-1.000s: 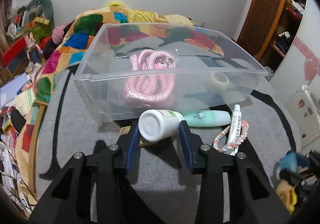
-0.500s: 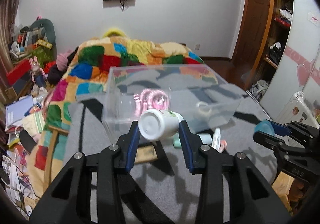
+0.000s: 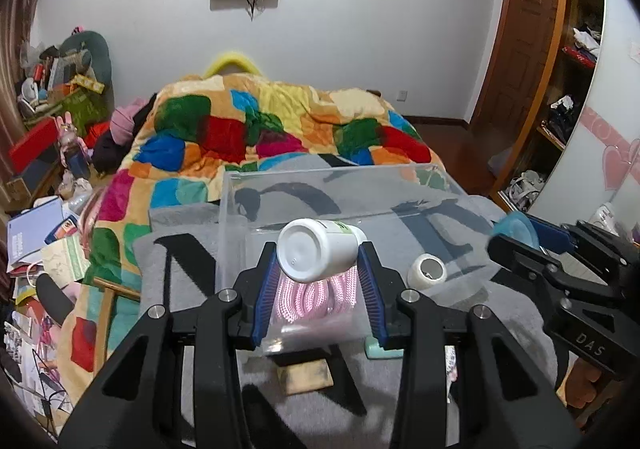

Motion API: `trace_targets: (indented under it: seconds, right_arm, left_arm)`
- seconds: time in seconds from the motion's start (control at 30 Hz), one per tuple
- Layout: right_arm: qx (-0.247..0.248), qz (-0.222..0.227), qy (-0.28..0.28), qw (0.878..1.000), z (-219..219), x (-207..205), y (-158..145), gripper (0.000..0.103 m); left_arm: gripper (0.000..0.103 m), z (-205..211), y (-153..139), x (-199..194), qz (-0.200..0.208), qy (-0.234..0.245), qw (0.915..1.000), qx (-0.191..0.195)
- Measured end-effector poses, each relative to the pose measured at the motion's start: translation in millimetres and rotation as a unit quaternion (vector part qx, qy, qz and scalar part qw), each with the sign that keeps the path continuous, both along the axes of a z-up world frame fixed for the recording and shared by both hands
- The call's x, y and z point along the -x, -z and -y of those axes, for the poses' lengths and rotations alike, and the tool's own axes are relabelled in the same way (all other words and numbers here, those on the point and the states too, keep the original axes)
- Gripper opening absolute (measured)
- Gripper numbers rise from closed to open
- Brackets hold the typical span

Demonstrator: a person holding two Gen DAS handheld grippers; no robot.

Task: Organize objects
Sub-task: 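Grasp the white bottle with the left tool while the right tool grasps the blue tape roll, then release the white bottle and blue tape roll into the clear box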

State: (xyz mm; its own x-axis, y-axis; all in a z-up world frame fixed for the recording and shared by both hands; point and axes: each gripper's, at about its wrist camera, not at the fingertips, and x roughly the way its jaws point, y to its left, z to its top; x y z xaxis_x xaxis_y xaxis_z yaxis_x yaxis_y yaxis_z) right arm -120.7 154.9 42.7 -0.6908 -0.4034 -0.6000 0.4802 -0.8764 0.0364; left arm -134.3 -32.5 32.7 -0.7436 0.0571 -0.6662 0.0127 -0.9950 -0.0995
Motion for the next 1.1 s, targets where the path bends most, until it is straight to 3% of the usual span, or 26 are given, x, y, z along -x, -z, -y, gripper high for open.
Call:
trace_targets:
  seconds: [0.27,0.43,0.73,1.0,1.1]
  right_arm:
    - [0.005,0.072,-0.01,0.997,23,55,27,0.036]
    - [-0.005,0.104,-0.027,0.994,34,68,45,0.036]
    - [-0.025,0.099,-0.043,0.994,41,61,43,0.036]
    - [-0.02,0.068,-0.039,0.997,27,43,21,0.042]
    - [-0.016,0.054,-0.03,0.998,15,31,14,0.043]
  left_arm:
    - [0.039,0,23,16,0.036,0.011,0.9992,-0.013]
    - [0.039,-5,34,19,0.053,0.021,0.9983,-0.007]
    - [0.041,-7,24,12,0.044,0.026,0.9987,0.004]
    - [0.058,-1,1,-11,0.009,0.018,0.9998,0.009]
    - [0.06,0,-4,-24,-0.003,0.011,0.9997,0.019]
